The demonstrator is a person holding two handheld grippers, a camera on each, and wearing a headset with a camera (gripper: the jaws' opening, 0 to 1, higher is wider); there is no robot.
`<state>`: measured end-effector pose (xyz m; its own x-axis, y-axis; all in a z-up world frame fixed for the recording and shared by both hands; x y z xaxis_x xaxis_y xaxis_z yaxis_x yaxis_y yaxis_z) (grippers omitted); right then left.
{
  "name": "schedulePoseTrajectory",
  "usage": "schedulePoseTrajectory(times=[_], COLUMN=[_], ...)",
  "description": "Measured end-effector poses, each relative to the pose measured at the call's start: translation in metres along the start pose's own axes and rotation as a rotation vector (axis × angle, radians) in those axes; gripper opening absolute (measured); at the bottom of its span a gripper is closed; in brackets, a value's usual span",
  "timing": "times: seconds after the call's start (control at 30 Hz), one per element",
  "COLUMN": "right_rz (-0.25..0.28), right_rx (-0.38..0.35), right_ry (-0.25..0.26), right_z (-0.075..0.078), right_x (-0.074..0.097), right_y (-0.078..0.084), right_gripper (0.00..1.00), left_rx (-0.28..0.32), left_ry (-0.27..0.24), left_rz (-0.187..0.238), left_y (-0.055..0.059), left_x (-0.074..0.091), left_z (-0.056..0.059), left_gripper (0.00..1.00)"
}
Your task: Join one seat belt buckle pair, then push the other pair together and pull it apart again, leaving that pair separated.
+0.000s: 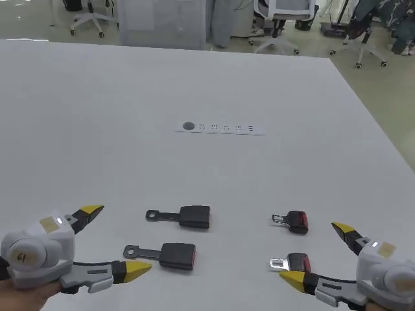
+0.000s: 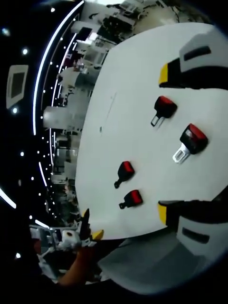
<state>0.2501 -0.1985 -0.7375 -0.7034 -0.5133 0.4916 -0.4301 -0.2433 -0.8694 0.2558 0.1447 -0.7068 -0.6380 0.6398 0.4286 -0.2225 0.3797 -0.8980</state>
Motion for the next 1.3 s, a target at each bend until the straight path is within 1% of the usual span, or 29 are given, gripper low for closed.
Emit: schedulePoseTrajectory(times=[0.1, 0.2, 0.33, 0.47, 0.67, 0.83, 1.03, 1.3], right_rz=[-0.001, -0.004, -0.005, -0.018, -0.023, -0.026, -0.027, -0.042], right_rx=[-0.001, 0.009, 0.012, 0.014, 0.016, 0.022, 0.023, 0.033], right_ry=[-0.005, -0.021, -0.035, -0.045, -0.052, -0.062, -0.066, -0.074], right_z=[0.0, -0.002, -0.004, -0.004, -0.004, -0.005, -0.004, -0.004], right_x=[-0.001, -0.002, -0.002, -0.003, -0.003, -0.003, -0.001, 0.0], right_y=[0.0, 0.0, 0.001, 0.006, 0.009, 0.011, 0.012, 0.015], right_gripper=[1.0, 1.0, 1.0, 1.0, 1.0, 0.99, 0.99, 0.99], left_rx=[-0.002, -0.004, -0.009, -0.008, -0.01, -0.023, -0.023, -0.037], left_ry=[0.001, 0.002, 0.004, 0.001, 0.002, 0.002, 0.008, 0.009], left_rz=[-0.007, -0.008, -0.015, -0.019, -0.026, -0.02, -0.03, -0.036], left_y=[0.001, 0.001, 0.004, 0.005, 0.006, 0.005, 0.006, 0.005], left_x=[0.001, 0.002, 0.002, 0.003, 0.003, 0.003, 0.002, 0.003], left_z=[0.001, 0.002, 0.0, 0.001, 0.002, 0.002, 0.003, 0.005], left_gripper=[1.0, 1.0, 1.0, 1.0, 1.0, 1.0, 1.0, 1.0])
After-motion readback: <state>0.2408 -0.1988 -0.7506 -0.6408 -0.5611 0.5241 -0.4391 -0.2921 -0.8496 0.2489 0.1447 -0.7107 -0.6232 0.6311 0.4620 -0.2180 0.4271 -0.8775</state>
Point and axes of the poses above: the centre of the closed fingertips' face, and the gripper's own axes: x roughly backward along the fingers, z roughly to its right, y roughly out of its underside, the point moved 2 cm from there along x, roughly backward along the fingers, and after that the axes turned 8 degrees about -x, right-handed, at the moved point
